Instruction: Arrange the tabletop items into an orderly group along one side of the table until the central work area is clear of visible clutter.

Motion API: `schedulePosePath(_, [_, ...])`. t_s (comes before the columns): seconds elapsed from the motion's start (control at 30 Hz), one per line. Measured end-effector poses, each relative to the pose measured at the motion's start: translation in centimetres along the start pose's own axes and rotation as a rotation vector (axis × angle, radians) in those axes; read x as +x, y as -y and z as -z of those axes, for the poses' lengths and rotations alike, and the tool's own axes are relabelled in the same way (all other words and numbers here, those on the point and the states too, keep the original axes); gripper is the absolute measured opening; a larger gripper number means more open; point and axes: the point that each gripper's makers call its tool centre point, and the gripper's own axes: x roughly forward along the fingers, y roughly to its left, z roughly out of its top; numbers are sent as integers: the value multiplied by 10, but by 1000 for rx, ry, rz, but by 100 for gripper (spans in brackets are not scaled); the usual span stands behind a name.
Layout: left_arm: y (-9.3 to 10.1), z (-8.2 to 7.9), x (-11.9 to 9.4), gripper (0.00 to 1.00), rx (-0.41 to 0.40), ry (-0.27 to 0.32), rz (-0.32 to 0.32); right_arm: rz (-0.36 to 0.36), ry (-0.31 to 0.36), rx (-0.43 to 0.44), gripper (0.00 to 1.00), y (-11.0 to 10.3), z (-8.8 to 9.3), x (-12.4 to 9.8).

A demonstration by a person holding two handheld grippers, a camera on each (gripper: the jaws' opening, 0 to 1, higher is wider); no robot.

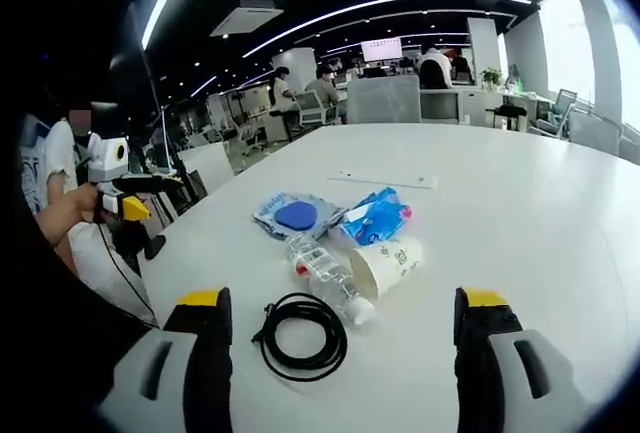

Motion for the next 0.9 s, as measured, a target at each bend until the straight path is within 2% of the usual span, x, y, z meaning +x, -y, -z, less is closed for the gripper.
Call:
schedulePosePath(0.43, [5,3,-4,99,8,-2,8,-32,-24,-14,80,-7,6,9])
schedulePosePath(0.77, [-2,4,1,98,16,-22,0,-24,14,11,76,-10,-10,15])
schedulePosePath(0.9, [-11,3,5,94,3,-20,-6,-12,20,8,74,-12,-14,22])
